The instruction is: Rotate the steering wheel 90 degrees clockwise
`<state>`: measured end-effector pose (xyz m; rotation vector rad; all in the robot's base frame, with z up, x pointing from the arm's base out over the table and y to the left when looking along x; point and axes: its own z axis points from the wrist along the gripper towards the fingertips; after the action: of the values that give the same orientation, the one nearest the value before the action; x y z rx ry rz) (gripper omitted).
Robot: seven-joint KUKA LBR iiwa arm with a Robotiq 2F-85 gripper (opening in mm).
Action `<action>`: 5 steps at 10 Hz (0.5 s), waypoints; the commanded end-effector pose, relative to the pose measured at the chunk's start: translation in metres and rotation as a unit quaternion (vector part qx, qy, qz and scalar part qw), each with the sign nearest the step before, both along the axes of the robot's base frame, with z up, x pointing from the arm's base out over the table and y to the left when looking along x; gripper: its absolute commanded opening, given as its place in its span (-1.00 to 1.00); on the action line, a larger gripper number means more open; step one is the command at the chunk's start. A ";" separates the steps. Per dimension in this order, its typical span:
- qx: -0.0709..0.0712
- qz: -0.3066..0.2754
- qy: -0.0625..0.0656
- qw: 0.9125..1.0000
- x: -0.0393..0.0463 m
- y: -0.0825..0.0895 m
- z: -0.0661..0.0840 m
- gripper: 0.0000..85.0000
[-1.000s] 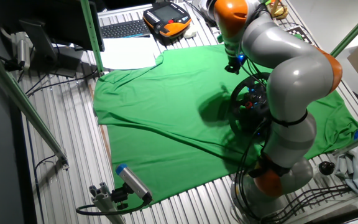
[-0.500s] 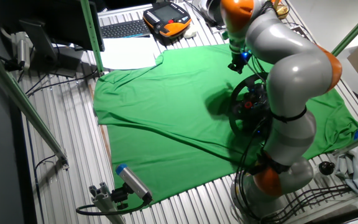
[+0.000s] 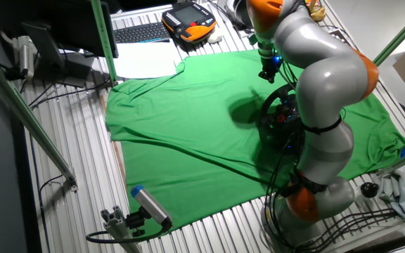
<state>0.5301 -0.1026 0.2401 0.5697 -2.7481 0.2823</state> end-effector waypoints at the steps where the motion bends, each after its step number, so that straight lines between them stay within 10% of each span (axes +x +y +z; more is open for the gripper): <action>1: 0.001 0.000 0.000 1.000 0.0001 0.000 0.000 -1.00; 5: 0.003 -0.001 0.004 1.000 0.0092 -0.020 -0.004 -1.00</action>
<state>0.5399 -0.1229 0.2353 0.5672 -2.7430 0.2725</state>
